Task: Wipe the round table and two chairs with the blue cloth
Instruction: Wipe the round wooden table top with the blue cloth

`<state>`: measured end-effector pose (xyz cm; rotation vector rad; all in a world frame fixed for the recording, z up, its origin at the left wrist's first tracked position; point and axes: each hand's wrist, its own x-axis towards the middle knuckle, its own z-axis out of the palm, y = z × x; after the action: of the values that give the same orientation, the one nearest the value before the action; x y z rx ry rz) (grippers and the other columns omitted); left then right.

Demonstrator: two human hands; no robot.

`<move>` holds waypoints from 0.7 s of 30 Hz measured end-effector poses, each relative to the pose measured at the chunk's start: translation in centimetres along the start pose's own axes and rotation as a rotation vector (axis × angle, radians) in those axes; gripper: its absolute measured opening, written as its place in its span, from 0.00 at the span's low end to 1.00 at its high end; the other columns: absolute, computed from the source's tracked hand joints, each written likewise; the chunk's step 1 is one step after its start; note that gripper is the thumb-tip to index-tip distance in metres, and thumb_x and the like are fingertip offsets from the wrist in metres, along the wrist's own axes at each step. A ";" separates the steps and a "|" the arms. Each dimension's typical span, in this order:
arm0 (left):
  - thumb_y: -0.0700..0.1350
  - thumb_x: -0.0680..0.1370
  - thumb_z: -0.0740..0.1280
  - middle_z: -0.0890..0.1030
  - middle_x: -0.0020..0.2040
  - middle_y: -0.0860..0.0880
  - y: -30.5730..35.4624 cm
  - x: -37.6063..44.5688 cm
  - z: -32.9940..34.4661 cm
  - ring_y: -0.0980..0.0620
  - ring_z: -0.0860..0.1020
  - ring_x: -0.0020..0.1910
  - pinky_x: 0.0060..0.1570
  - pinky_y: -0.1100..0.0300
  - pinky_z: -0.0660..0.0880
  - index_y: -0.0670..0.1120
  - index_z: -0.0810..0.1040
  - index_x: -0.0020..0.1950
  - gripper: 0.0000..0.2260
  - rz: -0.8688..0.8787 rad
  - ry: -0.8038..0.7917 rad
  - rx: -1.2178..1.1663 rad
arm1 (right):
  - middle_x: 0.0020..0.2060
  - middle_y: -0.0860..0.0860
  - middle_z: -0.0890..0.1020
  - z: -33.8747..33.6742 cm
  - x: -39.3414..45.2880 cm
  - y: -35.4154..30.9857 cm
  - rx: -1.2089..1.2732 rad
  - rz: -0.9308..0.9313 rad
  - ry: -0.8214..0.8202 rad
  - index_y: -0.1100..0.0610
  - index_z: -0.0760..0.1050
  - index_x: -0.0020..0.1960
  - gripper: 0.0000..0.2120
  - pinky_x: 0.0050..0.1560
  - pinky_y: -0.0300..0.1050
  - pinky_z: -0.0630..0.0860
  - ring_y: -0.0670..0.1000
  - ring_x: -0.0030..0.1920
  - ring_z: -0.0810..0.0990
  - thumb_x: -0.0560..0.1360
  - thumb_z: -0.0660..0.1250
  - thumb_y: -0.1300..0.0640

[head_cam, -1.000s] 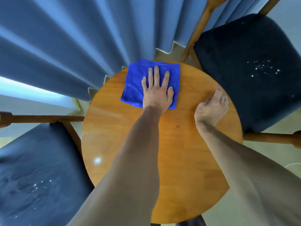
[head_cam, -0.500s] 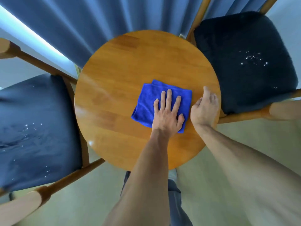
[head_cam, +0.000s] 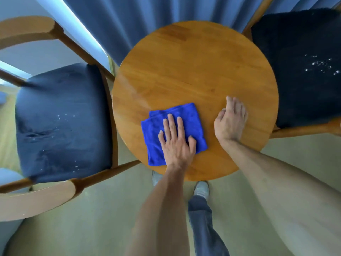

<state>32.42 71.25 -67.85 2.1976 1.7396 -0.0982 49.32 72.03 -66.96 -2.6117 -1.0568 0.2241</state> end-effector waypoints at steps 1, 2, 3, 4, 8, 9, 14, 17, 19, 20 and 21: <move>0.57 0.77 0.54 0.51 0.81 0.43 -0.8 0.7 -0.3 0.44 0.49 0.80 0.73 0.43 0.52 0.47 0.56 0.80 0.32 -0.054 0.012 0.000 | 0.73 0.58 0.69 0.3 0.1 -0.4 -0.001 -0.002 -0.002 0.55 0.67 0.73 0.22 0.72 0.58 0.59 0.60 0.74 0.64 0.79 0.57 0.60; 0.57 0.77 0.53 0.50 0.81 0.43 -1.8 1.7 -0.6 0.44 0.49 0.80 0.73 0.42 0.51 0.47 0.56 0.80 0.32 -0.108 0.023 -0.002 | 0.73 0.58 0.68 0.8 0.2 -0.9 -0.005 -0.004 -0.007 0.55 0.66 0.74 0.22 0.73 0.59 0.59 0.59 0.74 0.63 0.80 0.56 0.60; 0.57 0.77 0.53 0.50 0.81 0.43 -2.9 2.8 -1.0 0.43 0.49 0.80 0.73 0.42 0.51 0.47 0.55 0.80 0.32 -0.156 0.036 -0.003 | 0.74 0.58 0.67 1.3 0.2 -1.3 -0.014 -0.001 -0.011 0.55 0.66 0.74 0.22 0.73 0.59 0.59 0.59 0.75 0.62 0.80 0.56 0.59; 0.57 0.77 0.52 0.50 0.81 0.42 -4.0 4.1 -1.4 0.43 0.48 0.79 0.73 0.41 0.50 0.47 0.55 0.80 0.32 -0.193 0.049 -0.002 | 0.75 0.59 0.66 1.7 0.3 -1.5 -0.031 0.005 -0.013 0.55 0.66 0.74 0.22 0.73 0.60 0.58 0.59 0.76 0.61 0.80 0.56 0.59; 0.57 0.78 0.50 0.50 0.81 0.41 -7.9 9.5 -3.1 0.42 0.49 0.79 0.73 0.40 0.51 0.46 0.54 0.80 0.32 -0.222 0.093 0.039 | 0.78 0.59 0.58 2.7 0.8 -0.6 -0.157 0.023 -0.013 0.53 0.62 0.76 0.23 0.74 0.60 0.55 0.59 0.78 0.55 0.81 0.52 0.55; 0.57 0.78 0.50 0.50 0.81 0.41 -8.5 11.1 -3.6 0.41 0.49 0.79 0.72 0.40 0.51 0.46 0.55 0.80 0.32 -0.205 0.102 0.047 | 0.78 0.59 0.57 3.0 1.1 -0.2 -0.175 0.031 -0.011 0.52 0.61 0.77 0.23 0.74 0.61 0.54 0.58 0.78 0.54 0.82 0.51 0.54; 0.58 0.77 0.48 0.51 0.80 0.40 -7.2 18.7 -5.3 0.39 0.49 0.79 0.72 0.39 0.50 0.44 0.53 0.80 0.33 -0.192 0.124 0.066 | 0.78 0.59 0.57 3.7 1.4 0.3 -0.173 0.044 0.041 0.52 0.62 0.76 0.24 0.73 0.61 0.56 0.58 0.78 0.54 0.81 0.51 0.53; 0.58 0.77 0.47 0.51 0.80 0.39 -4.2 21.4 -5.5 0.38 0.49 0.78 0.71 0.38 0.51 0.43 0.53 0.80 0.34 -0.225 0.124 0.048 | 0.78 0.59 0.59 3.9 1.3 0.3 -0.183 0.041 0.072 0.52 0.64 0.75 0.23 0.73 0.61 0.57 0.58 0.78 0.56 0.81 0.52 0.54; 0.59 0.77 0.47 0.51 0.80 0.38 -2.6 22.4 -5.3 0.37 0.49 0.78 0.71 0.38 0.51 0.42 0.53 0.80 0.35 -0.204 0.121 0.061 | 0.78 0.58 0.59 4.0 1.5 0.5 -0.173 0.047 0.073 0.52 0.65 0.75 0.22 0.74 0.60 0.57 0.58 0.78 0.56 0.81 0.52 0.55; 0.59 0.77 0.47 0.51 0.80 0.37 -2.1 22.6 -5.1 0.37 0.49 0.78 0.71 0.38 0.51 0.42 0.53 0.80 0.35 -0.189 0.121 0.071 | 0.78 0.58 0.59 4.1 1.5 0.6 -0.170 0.048 0.074 0.52 0.65 0.75 0.22 0.74 0.60 0.57 0.58 0.78 0.56 0.81 0.52 0.55; 0.59 0.77 0.47 0.52 0.80 0.37 -1.9 22.7 -5.0 0.36 0.50 0.78 0.71 0.38 0.51 0.42 0.54 0.80 0.35 -0.175 0.125 0.082 | 0.78 0.58 0.59 4.2 1.5 0.6 -0.169 0.047 0.077 0.52 0.65 0.75 0.22 0.73 0.60 0.58 0.58 0.78 0.56 0.81 0.52 0.56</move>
<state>35.47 94.29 -69.43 2.1446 2.0291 -0.0762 49.66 73.62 -71.10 -2.7721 -1.0304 0.0454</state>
